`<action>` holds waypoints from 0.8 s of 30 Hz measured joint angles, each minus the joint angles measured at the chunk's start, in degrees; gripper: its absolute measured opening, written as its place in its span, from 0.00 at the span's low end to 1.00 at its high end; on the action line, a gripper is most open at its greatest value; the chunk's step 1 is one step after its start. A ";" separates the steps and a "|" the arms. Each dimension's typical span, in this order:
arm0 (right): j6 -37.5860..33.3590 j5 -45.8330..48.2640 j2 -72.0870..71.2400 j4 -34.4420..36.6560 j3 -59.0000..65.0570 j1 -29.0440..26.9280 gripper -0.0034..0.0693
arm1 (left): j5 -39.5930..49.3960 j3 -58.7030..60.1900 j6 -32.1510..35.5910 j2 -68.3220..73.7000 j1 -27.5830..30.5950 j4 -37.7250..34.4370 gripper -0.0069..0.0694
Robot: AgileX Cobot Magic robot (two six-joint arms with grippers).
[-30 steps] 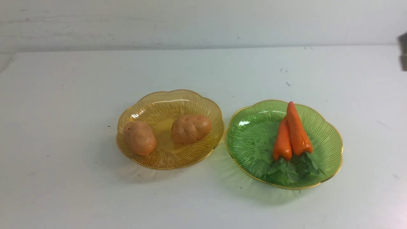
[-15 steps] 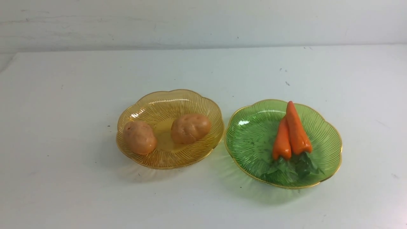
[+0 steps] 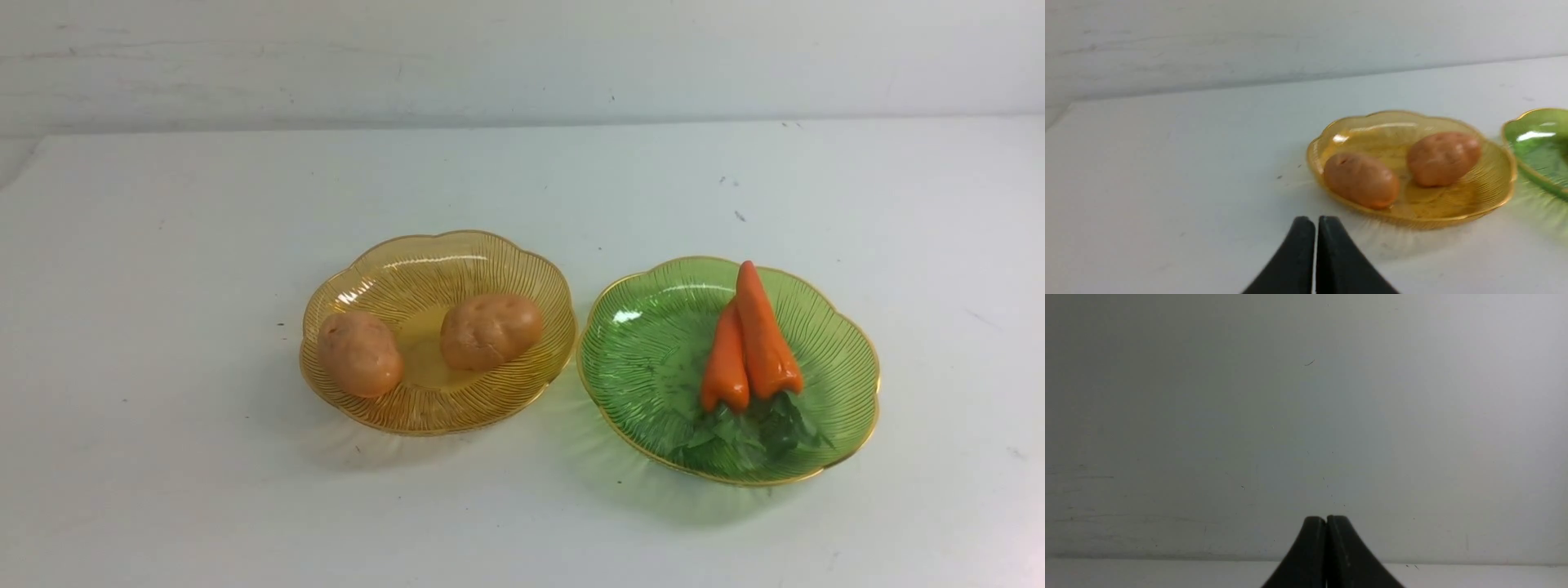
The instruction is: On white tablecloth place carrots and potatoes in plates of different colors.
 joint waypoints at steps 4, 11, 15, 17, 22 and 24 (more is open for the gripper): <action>0.00 0.21 0.00 0.00 0.00 0.00 0.03 | -0.14 7.90 1.40 -0.81 5.80 -0.35 0.09; 0.00 0.84 0.00 0.00 0.00 0.00 0.03 | -1.60 10.38 2.24 -0.85 6.30 -1.71 0.09; 0.00 0.86 0.00 0.00 0.00 0.00 0.03 | -1.65 10.45 2.24 -0.85 6.35 -1.83 0.09; 0.00 0.86 0.00 0.00 0.00 0.00 0.03 | -1.65 10.45 2.24 -0.85 6.35 -1.83 0.09; 0.00 0.91 0.00 0.00 0.00 0.00 0.03 | -1.65 10.45 2.24 -0.85 6.35 -1.83 0.09; 0.00 0.91 0.00 0.00 0.00 0.00 0.03 | -1.65 10.45 2.24 -0.85 6.35 -1.83 0.09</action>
